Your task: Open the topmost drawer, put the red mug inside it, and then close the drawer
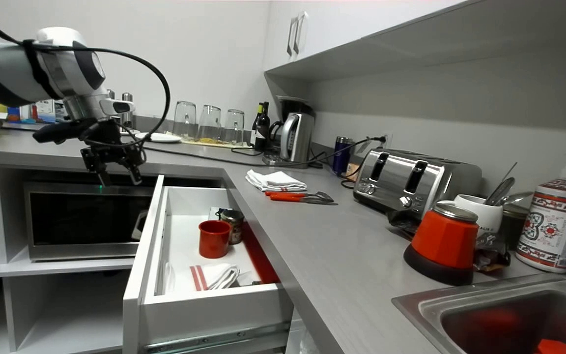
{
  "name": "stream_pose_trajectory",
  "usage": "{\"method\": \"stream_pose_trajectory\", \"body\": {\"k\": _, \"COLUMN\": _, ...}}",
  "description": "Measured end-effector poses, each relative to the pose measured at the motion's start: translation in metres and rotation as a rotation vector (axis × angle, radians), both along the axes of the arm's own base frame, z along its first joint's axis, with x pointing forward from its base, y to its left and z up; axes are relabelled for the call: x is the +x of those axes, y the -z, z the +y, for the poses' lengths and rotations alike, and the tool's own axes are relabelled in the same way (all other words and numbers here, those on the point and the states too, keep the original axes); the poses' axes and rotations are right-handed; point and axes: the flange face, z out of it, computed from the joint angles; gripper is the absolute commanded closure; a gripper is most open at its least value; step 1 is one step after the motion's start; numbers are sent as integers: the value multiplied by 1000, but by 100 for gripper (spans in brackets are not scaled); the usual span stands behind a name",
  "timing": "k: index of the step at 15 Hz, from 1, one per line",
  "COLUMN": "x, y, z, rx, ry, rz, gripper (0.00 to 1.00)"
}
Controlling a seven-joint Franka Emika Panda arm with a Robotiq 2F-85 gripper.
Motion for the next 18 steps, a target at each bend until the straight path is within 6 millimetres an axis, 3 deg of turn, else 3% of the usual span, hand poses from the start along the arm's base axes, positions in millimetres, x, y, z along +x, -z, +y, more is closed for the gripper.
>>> {"method": "stream_pose_trajectory", "body": {"k": 4, "x": -18, "y": 35, "z": 14, "rx": -70, "ry": 60, "rz": 40, "gripper": 0}}
{"method": "stream_pose_trajectory", "body": {"k": 7, "x": -21, "y": 53, "z": 15, "rx": -104, "ry": 104, "rz": 68, "gripper": 0}}
{"method": "stream_pose_trajectory", "body": {"k": 18, "x": 29, "y": 88, "z": -10, "rx": -194, "ry": 267, "rz": 124, "gripper": 0}}
